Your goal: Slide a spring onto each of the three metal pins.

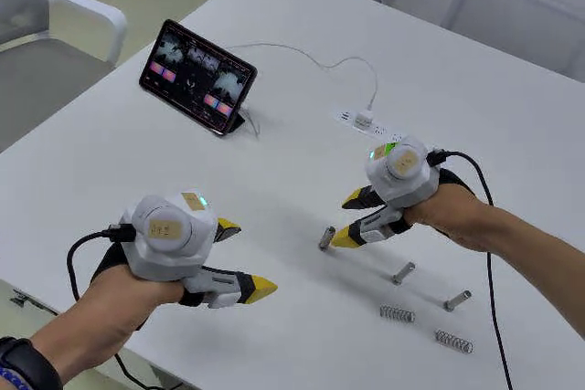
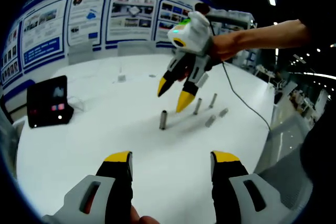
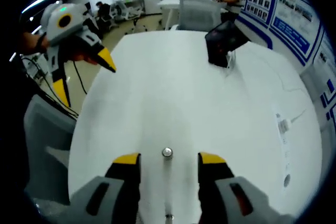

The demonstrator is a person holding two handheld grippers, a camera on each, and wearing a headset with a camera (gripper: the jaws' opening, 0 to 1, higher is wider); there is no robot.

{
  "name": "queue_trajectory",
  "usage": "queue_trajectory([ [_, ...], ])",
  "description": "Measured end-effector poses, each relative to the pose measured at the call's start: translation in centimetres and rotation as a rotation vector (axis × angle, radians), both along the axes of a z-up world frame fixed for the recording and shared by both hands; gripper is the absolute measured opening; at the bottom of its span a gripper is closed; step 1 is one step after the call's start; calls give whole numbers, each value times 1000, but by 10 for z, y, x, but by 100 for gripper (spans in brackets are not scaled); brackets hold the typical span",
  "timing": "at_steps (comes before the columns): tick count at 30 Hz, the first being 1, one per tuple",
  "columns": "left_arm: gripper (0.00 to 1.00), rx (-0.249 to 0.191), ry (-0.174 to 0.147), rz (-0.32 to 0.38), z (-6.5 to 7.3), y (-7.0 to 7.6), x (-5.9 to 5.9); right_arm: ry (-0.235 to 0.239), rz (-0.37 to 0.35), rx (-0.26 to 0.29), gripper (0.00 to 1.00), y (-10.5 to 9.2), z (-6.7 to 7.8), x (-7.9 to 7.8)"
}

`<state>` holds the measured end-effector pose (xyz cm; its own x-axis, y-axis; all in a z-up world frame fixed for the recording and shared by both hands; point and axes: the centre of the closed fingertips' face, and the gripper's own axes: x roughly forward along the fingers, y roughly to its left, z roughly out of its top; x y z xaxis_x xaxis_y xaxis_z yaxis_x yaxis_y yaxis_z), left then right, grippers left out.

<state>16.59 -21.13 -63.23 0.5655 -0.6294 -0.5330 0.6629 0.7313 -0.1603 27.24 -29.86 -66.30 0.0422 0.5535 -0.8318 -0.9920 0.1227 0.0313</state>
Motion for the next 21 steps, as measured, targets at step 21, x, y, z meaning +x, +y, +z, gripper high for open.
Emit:
queue_trajectory([
  [21,62,-9,-13,-66,7,-28,8,-15,-307,213,51,-32,31,-10],
])
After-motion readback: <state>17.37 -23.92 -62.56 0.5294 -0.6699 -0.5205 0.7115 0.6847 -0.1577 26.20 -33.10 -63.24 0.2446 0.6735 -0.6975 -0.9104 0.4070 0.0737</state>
